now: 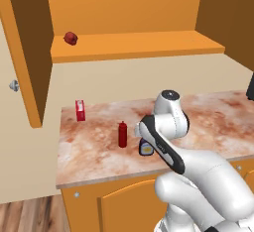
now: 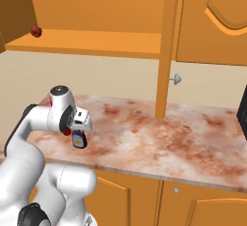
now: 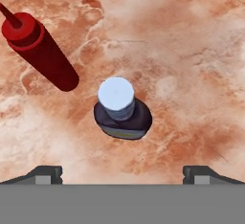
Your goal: Pick the condiment bottle and ketchup from the counter and place them in the cabinet.
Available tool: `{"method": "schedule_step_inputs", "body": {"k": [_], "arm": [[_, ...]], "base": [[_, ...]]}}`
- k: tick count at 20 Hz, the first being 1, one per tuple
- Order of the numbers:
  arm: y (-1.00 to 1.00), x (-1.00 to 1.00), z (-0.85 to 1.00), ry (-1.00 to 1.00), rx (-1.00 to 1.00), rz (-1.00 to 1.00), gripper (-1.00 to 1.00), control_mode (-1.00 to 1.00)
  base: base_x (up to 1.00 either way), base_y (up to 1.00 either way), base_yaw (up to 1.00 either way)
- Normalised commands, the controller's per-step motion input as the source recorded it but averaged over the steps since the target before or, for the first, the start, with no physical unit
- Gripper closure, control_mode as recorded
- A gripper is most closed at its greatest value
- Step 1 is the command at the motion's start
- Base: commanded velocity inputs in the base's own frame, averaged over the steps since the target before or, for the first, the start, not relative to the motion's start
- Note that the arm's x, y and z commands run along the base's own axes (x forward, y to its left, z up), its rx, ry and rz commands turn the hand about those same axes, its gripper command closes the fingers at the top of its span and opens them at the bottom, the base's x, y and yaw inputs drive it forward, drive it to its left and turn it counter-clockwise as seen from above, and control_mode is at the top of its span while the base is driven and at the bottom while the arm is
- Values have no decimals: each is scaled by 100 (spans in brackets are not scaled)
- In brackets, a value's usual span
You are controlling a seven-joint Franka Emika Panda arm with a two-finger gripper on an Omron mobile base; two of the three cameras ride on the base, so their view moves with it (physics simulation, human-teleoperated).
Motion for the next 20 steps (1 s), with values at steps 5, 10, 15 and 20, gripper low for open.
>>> {"method": "schedule_step_inputs", "body": {"k": [5,10,15,20], "arm": [[0,6,-13,-3,0,0,-100,-100],[0,15,-5,-1,0,0,-100,-100],[2,23,0,0,0,0,-100,-100],[8,23,-1,0,0,0,-100,-100]], "base": [[0,0,0],[0,0,0],[0,0,0],[0,0,0]]}}
